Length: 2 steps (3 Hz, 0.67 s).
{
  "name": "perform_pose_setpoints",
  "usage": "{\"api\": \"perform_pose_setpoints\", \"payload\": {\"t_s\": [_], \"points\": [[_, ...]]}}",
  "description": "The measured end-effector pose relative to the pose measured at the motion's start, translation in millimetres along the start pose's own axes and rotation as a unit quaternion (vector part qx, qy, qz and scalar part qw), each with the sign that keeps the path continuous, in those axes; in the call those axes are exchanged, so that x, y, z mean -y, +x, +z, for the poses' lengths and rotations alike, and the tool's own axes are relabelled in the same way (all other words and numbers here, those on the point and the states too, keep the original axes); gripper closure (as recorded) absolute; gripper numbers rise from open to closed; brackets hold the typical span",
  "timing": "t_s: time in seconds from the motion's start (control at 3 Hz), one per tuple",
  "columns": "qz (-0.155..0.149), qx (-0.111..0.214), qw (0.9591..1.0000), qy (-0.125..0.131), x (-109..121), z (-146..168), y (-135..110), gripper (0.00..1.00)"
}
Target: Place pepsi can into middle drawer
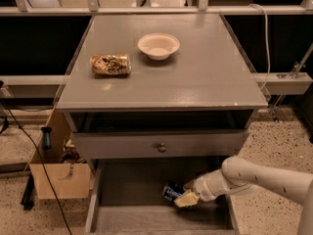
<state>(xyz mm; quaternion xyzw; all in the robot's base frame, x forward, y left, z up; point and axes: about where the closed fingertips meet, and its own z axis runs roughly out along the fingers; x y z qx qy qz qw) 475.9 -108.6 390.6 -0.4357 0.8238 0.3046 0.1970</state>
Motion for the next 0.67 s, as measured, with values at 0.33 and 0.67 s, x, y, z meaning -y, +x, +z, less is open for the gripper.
{"api": "perform_pose_setpoints", "payload": {"t_s": [0.33,0.67], "points": [[0.0,0.0,1.0,0.0,0.0,0.0,0.0,0.0],[0.0,0.0,1.0,0.0,0.0,0.1,0.0,0.0]]}}
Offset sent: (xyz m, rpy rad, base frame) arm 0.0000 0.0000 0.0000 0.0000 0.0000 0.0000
